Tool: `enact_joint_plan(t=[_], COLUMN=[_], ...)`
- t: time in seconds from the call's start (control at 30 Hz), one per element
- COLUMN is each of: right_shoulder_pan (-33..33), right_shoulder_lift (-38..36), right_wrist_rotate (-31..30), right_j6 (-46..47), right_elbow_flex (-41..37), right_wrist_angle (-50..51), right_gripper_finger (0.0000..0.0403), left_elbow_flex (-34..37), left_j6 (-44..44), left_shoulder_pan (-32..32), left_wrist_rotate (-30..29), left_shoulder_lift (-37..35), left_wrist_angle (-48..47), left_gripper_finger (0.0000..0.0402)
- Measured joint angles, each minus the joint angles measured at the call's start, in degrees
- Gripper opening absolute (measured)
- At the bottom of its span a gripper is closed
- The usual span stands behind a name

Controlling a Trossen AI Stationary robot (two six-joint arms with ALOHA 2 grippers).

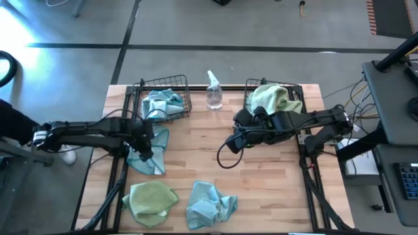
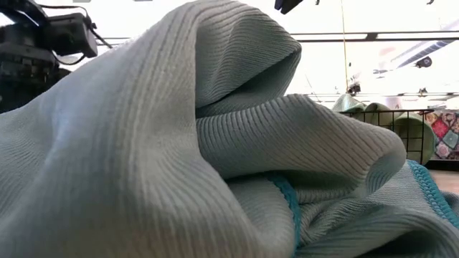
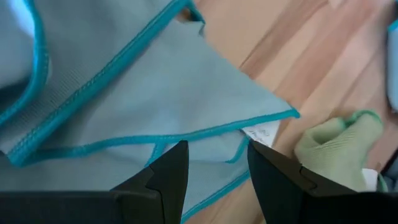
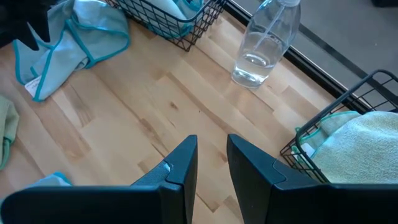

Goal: Sort microfiber towel by color & place in baskets
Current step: Put the blue microfiber cloth into the left wire basket

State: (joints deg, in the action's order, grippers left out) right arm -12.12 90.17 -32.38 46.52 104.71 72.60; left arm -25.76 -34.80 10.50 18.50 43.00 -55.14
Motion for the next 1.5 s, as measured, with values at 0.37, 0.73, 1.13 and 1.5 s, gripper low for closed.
enact_joint_plan(t=[0.37, 0.73, 1.13, 1.5], right_shoulder_pan=[0.0, 0.0, 0.0, 0.0], right_shoulder_lift=[0.0, 0.0, 0.0, 0.0], right_wrist_rotate=[0.0, 0.0, 0.0, 0.0], right_j6=[0.0, 0.0, 0.0, -0.1], right_elbow_flex=[0.0, 0.0, 0.0, 0.0], right_wrist_angle=[0.0, 0.0, 0.0, 0.2], right_gripper_finger=[0.0082, 0.0082, 0.0082, 0.0082], left_elbow_flex=[1.2, 2.3, 3.4, 3.1], left_j6=[-7.6, -10.1, -9.6, -9.4], left_shoulder_pan=[0.0, 0.0, 0.0, 0.0], left_wrist_rotate=[-9.2, -14.2, -14.1, -14.3], left_shoulder_lift=[0.0, 2.5, 10.2, 17.5], left_wrist_angle=[3.1, 3.5, 3.6, 5.9], left_gripper_finger=[0.0149, 0.0149, 0.0149, 0.0149])
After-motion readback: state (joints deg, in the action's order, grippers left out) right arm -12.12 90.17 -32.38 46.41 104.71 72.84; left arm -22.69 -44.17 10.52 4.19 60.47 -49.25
